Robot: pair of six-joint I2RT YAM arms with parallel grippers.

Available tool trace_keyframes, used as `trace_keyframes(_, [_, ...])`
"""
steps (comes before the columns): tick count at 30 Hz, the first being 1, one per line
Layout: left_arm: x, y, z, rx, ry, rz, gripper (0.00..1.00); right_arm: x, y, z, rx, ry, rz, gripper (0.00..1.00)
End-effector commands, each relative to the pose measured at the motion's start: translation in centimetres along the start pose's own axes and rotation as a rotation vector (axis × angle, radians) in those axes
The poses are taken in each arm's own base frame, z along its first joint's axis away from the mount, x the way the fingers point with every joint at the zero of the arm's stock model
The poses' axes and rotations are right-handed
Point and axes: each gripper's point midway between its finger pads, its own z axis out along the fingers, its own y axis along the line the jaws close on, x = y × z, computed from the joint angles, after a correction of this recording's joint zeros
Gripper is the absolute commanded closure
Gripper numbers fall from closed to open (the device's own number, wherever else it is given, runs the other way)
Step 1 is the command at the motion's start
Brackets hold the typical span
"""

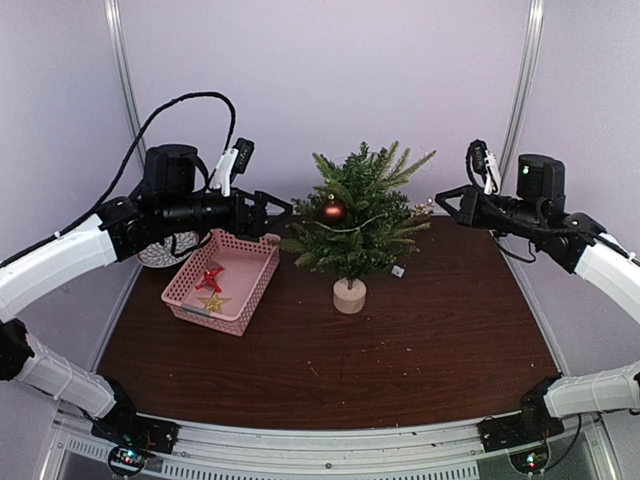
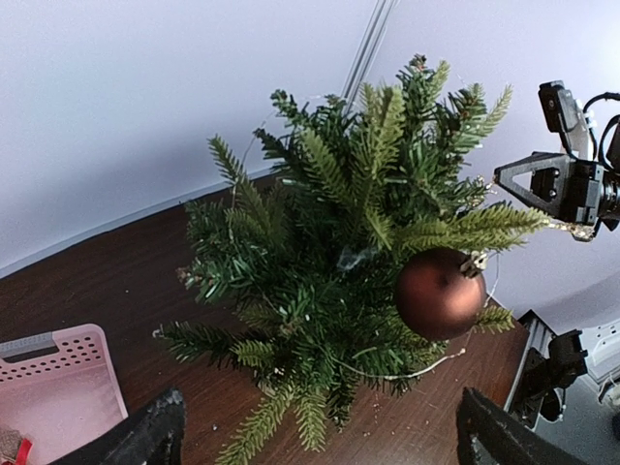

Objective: Decorate the small christmas tree

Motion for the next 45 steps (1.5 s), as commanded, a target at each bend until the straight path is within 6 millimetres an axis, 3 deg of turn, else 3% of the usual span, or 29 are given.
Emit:
trace_keyframes(1, [-1.0,0.1,0.3,0.013,-0.048,0.004,0.02,-0.9,-2.1,0.1,0.082,-0.032,0.02,1.0])
trace_keyframes(6, [-1.0,0.1,0.7,0.021,-0.043,0.003,0.03,-2.2,-2.7,1.6,0.079,-0.056,0.044,1.0])
trace_keyframes(17, [-0.9,0.5,0.9,0.023,-0.034,0.001,0.02,-2.3,-2.7,4.3,0.048,-0.01,0.022,1.0])
trace_keyframes(22, [-0.7,0.6,1.0,0.025,-0.032,-0.001,0.02,-1.9,-2.5,4.8,0.032,-0.003,0.028,1.0])
trace_keyframes(26, [-0.7,0.6,1.0,0.032,-0.028,-0.002,0.02,-2.9,-1.6,4.7,-0.011,-0.027,0.038,1.0])
trace_keyframes(33, [-0.7,0.8,1.0,0.03,-0.028,-0.004,0.02,-3.8,-0.3,3.4,-0.038,-0.046,0.021,1.0])
trace_keyframes(45, [-0.5,1.1,1.1,0.029,-0.027,-0.006,0.02,-2.7,-2.1,4.8,0.013,-0.035,0.025,1.0])
